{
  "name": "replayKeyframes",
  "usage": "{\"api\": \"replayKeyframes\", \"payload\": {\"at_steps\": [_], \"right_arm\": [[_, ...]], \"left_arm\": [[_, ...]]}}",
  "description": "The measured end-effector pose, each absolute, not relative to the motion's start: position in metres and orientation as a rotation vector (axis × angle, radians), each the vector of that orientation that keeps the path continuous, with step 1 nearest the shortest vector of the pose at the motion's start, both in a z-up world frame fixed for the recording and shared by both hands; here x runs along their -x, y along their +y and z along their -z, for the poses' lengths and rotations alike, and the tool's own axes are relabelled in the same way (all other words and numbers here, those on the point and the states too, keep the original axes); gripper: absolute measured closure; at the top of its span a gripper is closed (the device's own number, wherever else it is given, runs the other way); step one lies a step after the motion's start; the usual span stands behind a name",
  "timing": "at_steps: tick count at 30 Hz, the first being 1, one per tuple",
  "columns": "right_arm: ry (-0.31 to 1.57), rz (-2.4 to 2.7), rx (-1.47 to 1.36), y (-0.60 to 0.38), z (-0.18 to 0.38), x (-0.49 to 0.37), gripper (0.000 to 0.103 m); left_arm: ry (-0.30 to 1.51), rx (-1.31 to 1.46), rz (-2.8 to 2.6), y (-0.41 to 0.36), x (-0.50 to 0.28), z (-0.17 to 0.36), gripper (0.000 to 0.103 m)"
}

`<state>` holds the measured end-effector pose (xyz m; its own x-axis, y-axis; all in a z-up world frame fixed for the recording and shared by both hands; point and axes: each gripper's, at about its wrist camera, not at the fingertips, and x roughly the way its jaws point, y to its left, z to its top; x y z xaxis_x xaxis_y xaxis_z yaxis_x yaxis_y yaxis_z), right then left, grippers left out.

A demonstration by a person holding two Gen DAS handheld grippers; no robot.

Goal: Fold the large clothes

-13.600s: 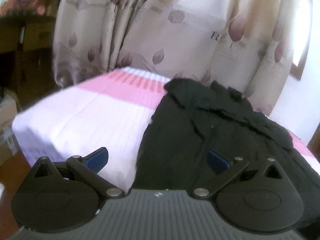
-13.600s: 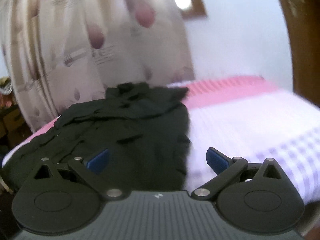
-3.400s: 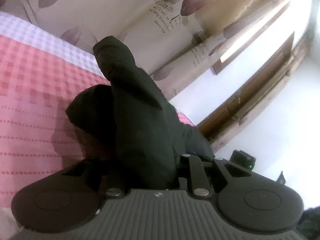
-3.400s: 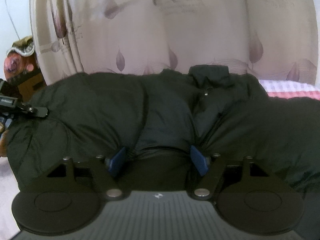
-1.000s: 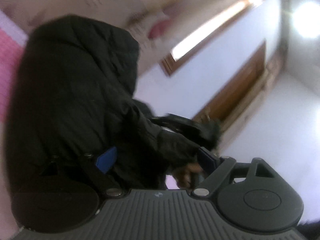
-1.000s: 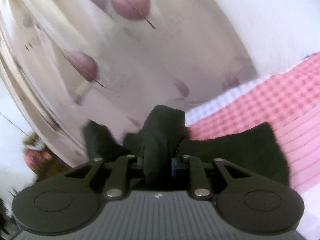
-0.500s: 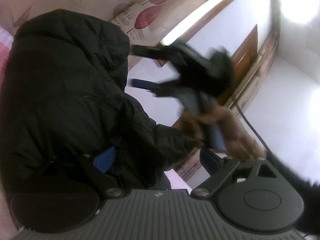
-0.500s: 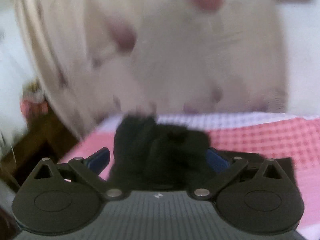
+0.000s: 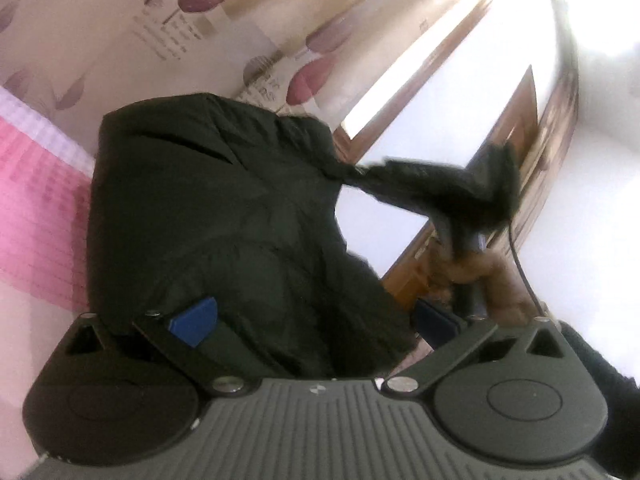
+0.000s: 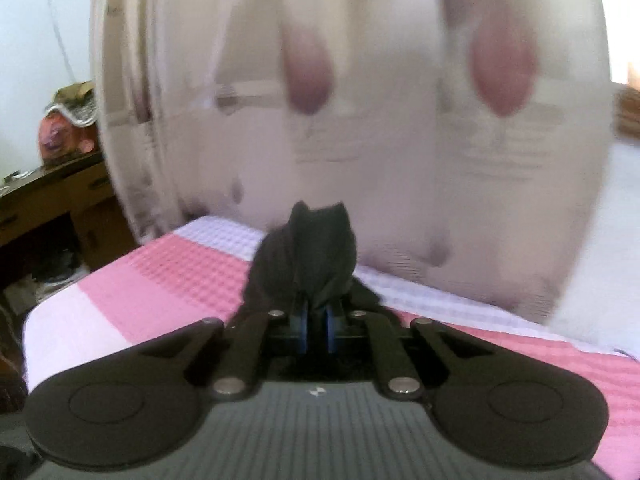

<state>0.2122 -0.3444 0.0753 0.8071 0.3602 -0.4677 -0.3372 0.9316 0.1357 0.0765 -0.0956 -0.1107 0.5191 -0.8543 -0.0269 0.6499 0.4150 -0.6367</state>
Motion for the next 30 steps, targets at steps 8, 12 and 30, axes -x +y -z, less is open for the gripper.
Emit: {"api": "replayKeyframes", "payload": {"at_steps": [8,12,30], "right_arm": [[0.511,-0.318,-0.461,-0.451,-0.045,-0.183,0.095],[0.545,-0.413,-0.395,-0.418,-0.046,-0.193,0.0],[0.529,-0.518,-0.15,-0.323,-0.057,-0.225,0.088]], "left_arm": [[0.409,0.557,0.989,-0.125,-0.087,0.122,0.0],[0.401,0.561,0.986,-0.125,-0.087,0.126,0.0],[0.316,0.54,0.918,-0.082,-0.066,0.095,0.0]]}}
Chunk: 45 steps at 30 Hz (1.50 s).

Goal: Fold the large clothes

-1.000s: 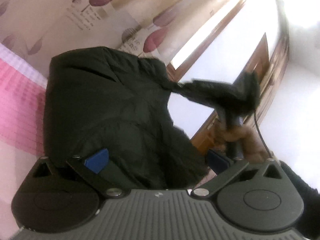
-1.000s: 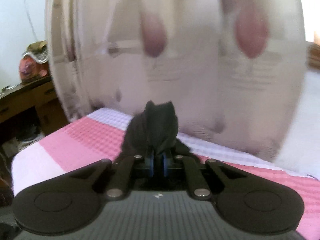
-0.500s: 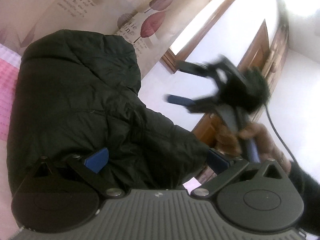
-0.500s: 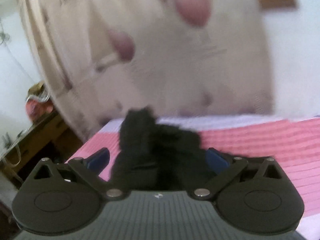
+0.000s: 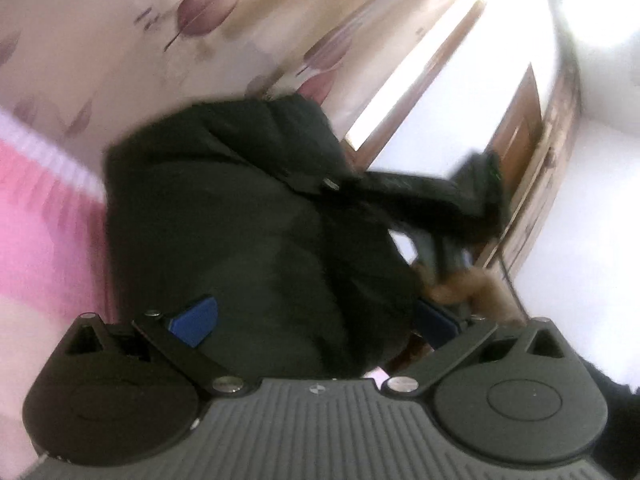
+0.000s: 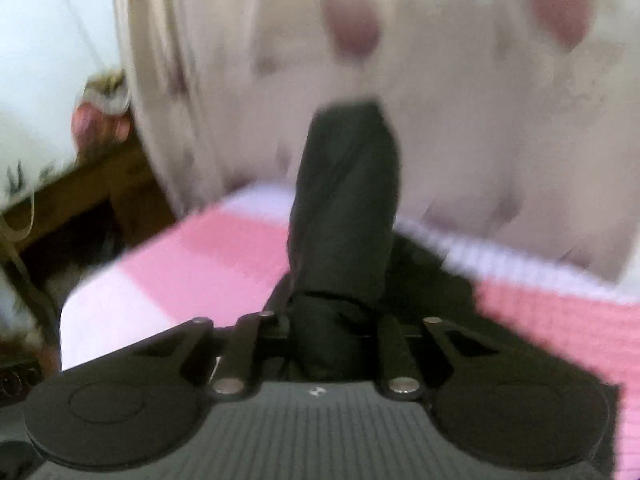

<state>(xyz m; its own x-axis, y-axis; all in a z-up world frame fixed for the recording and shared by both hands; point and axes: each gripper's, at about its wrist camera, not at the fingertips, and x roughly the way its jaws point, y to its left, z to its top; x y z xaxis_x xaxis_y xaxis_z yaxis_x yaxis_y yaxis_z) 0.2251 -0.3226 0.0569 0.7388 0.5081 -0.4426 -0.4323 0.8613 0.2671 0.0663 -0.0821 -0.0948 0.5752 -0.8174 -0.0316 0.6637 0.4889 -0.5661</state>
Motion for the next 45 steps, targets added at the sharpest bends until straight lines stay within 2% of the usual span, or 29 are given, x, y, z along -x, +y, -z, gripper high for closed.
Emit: {"api": "replayKeyframes", "payload": {"at_steps": [5,12,16,19,24,26,27,30,32,33,34,35,36,38,39,40,41,42,45], "right_arm": [[0.469,-0.407,-0.265,-0.39,-0.049,-0.198,0.088],[0.455,-0.318,-0.567,-0.476,0.025,-0.18,0.088],[0.461,-0.33,-0.828,-0.509,0.077,-0.172,0.086],[0.477,-0.341,-0.975,-0.516,0.115,-0.174,0.079],[0.51,-0.375,-0.975,-0.525,0.136,-0.183,0.072],[0.528,-0.4,-0.981,-0.531,0.137,-0.186,0.072],[0.534,-0.406,-0.972,-0.534,0.135,-0.184,0.069],[0.491,-0.357,-0.933,-0.546,0.119,-0.165,0.064],[0.448,-0.284,-0.888,-0.56,0.107,-0.148,0.058],[0.445,-0.249,-0.871,-0.566,0.102,-0.144,0.041],[0.442,-0.211,-0.859,-0.572,0.099,-0.141,0.019],[0.438,-0.191,-0.854,-0.577,0.097,-0.139,0.013],[0.439,-0.181,-0.856,-0.584,0.097,-0.14,0.012],[0.477,-0.15,-0.848,-0.588,0.101,-0.147,0.013],[0.517,-0.125,-0.823,-0.586,0.103,-0.154,0.023],[0.556,-0.107,-0.792,-0.582,0.105,-0.159,0.058],[0.601,-0.099,-0.755,-0.575,0.108,-0.167,0.073],[0.621,-0.105,-0.722,-0.566,0.11,-0.175,0.079],[0.594,-0.222,-0.663,-0.531,0.102,-0.189,0.082]], "left_arm": [[0.337,0.44,0.942,-0.112,-0.079,0.089,0.0],[0.43,0.426,0.935,-0.146,-0.097,0.103,0.0],[0.362,0.423,0.938,-0.152,-0.088,0.092,0.0],[0.278,0.377,0.985,-0.162,-0.075,0.073,0.0],[0.304,0.291,1.076,-0.204,-0.078,0.062,0.001],[0.373,0.245,1.091,-0.221,-0.088,0.07,0.002],[0.418,0.238,1.078,-0.227,-0.094,0.078,0.008],[0.464,0.299,1.061,-0.224,-0.103,0.096,0.007],[0.459,0.302,1.051,-0.22,-0.105,0.104,0.007],[0.454,0.294,1.053,-0.22,-0.104,0.106,0.006],[0.448,0.286,1.059,-0.219,-0.105,0.109,0.005],[0.442,0.275,1.062,-0.219,-0.105,0.11,0.005],[0.436,0.265,1.064,-0.22,-0.105,0.111,0.005],[0.424,0.256,1.075,-0.218,-0.103,0.115,0.005],[0.418,0.249,1.078,-0.214,-0.101,0.115,0.005],[0.412,0.238,1.082,-0.214,-0.101,0.115,0.005],[0.404,0.23,1.09,-0.213,-0.099,0.116,0.005],[0.393,0.218,1.101,-0.211,-0.097,0.118,0.005],[0.375,0.193,1.109,-0.206,-0.095,0.123,0.001]]}}
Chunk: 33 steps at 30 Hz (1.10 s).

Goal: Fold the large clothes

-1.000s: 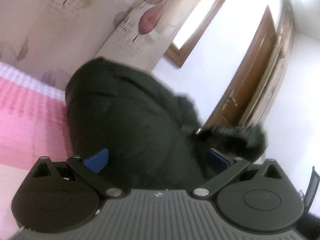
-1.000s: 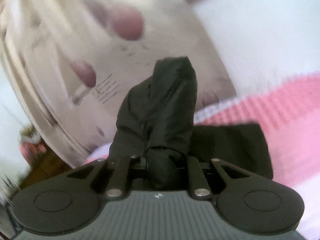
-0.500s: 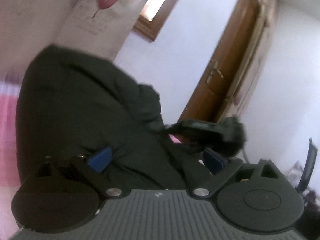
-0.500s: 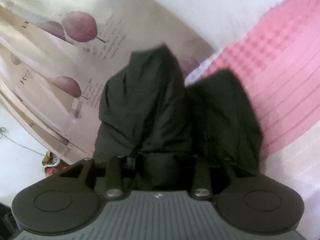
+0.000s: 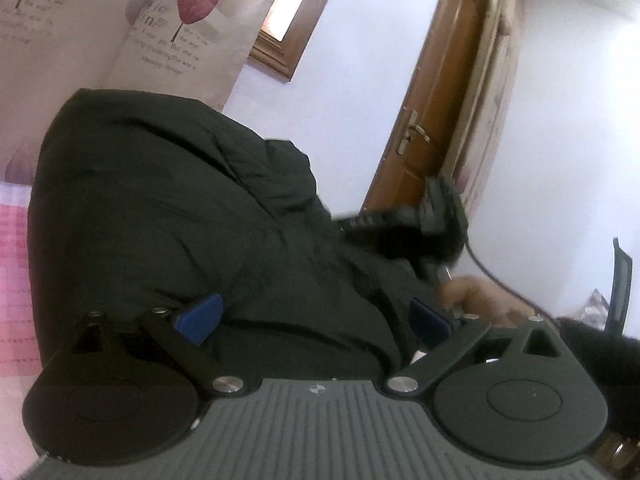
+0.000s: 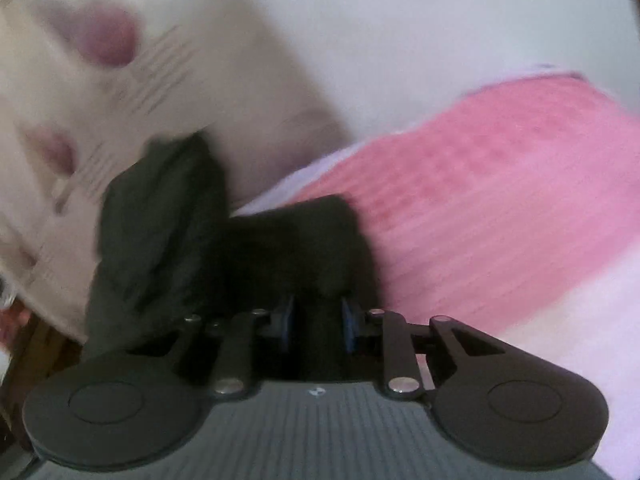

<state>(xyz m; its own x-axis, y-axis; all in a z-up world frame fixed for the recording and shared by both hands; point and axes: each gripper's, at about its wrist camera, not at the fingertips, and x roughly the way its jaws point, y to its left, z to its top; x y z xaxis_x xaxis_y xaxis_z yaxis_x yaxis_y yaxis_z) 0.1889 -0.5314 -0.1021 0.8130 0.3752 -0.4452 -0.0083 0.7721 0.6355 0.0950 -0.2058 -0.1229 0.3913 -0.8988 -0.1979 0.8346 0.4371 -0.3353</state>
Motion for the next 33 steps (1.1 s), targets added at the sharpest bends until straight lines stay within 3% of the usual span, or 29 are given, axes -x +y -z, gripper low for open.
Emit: {"api": "replayKeyframes", "payload": {"at_steps": [3,8,14,18,23,26,28,29,33], "right_arm": [[0.542,-0.355,-0.673,-0.513,0.098,-0.204,0.083],[0.644,-0.383,-0.93,-0.547,0.163,-0.225,0.084],[0.623,-0.423,-0.994,-0.566,0.181,-0.215,0.084],[0.604,-0.45,-1.064,-0.573,0.191,-0.209,0.083],[0.621,-0.48,-1.075,-0.585,0.189,-0.2,0.082],[0.632,-0.411,-0.933,-0.593,0.156,-0.192,0.067],[0.575,-0.335,-0.787,-0.601,0.118,-0.184,0.03],[0.539,-0.314,-0.726,-0.603,0.097,-0.18,0.026],[0.405,-0.312,-0.476,-0.577,0.021,-0.168,0.025]], "left_arm": [[0.38,0.198,1.091,-0.197,-0.101,0.125,0.001],[0.399,0.248,1.126,-0.189,-0.1,0.114,0.003],[0.249,0.317,1.243,-0.215,-0.088,0.075,0.003],[0.367,0.322,1.3,-0.263,-0.109,0.087,0.01],[0.524,0.363,1.376,-0.302,-0.118,0.124,0.011],[0.572,0.348,1.378,-0.312,-0.122,0.138,0.018],[0.59,0.355,1.374,-0.315,-0.126,0.144,0.02],[0.595,0.361,1.37,-0.316,-0.127,0.145,0.021],[0.591,0.346,1.366,-0.319,-0.127,0.148,0.021]]}}
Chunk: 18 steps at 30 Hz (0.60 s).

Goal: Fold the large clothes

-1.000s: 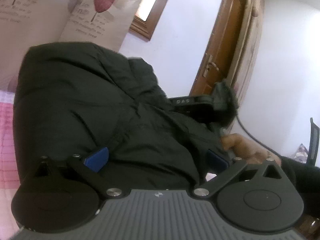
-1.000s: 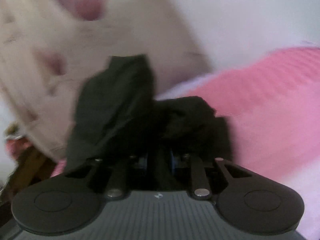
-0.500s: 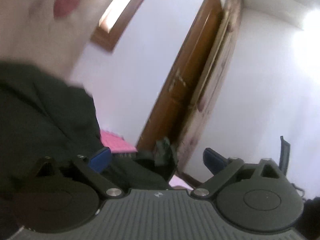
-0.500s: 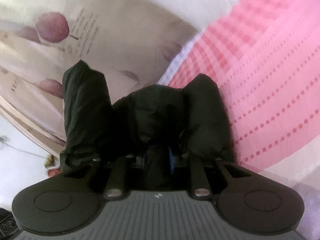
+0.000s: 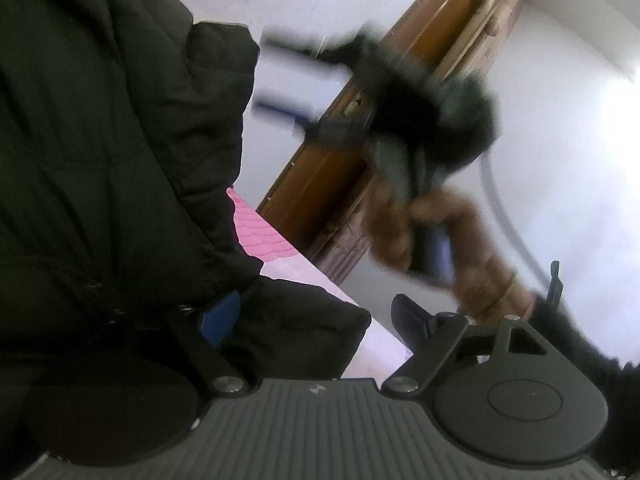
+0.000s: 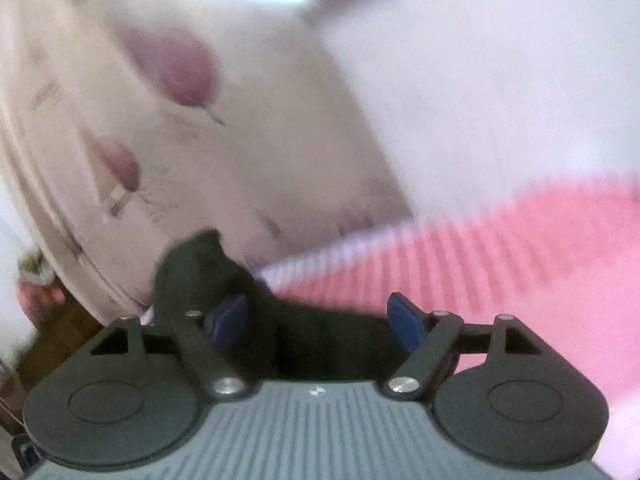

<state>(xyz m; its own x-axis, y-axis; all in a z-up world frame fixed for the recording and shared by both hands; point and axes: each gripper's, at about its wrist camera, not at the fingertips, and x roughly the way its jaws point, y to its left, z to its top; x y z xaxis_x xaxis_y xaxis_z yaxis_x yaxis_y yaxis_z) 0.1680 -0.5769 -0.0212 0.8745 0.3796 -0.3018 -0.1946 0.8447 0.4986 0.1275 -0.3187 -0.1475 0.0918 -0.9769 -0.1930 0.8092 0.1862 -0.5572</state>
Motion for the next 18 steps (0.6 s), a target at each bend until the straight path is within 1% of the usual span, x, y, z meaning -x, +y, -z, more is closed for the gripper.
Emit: {"api": "replayKeyframes", "payload": {"at_steps": [2,5,6,7,10,13,18], "right_arm": [[0.326,-0.407,-0.386,-0.548,0.0,-0.163,0.025],[0.228,-0.503,-0.182,-0.499,-0.019,-0.153,0.028],[0.226,-0.539,-0.146,-0.489,-0.02,-0.154,0.034],[0.263,-0.562,-0.108,-0.48,-0.017,-0.161,0.045],[0.443,-0.517,0.037,-0.462,0.011,-0.189,0.065],[0.542,-0.427,0.126,-0.471,0.047,-0.205,0.067],[0.582,-0.397,0.016,-0.496,0.085,-0.208,0.067]], "left_arm": [[0.585,0.336,1.363,-0.32,-0.126,0.148,0.021],[0.581,0.337,1.36,-0.321,-0.126,0.149,0.021],[0.577,0.336,1.361,-0.321,-0.126,0.149,0.021],[0.572,0.333,1.362,-0.324,-0.124,0.149,0.021],[0.565,0.339,1.365,-0.321,-0.122,0.149,0.021],[0.556,0.352,1.381,-0.32,-0.12,0.151,0.022],[0.526,0.34,1.366,-0.313,-0.113,0.148,0.022]]}}
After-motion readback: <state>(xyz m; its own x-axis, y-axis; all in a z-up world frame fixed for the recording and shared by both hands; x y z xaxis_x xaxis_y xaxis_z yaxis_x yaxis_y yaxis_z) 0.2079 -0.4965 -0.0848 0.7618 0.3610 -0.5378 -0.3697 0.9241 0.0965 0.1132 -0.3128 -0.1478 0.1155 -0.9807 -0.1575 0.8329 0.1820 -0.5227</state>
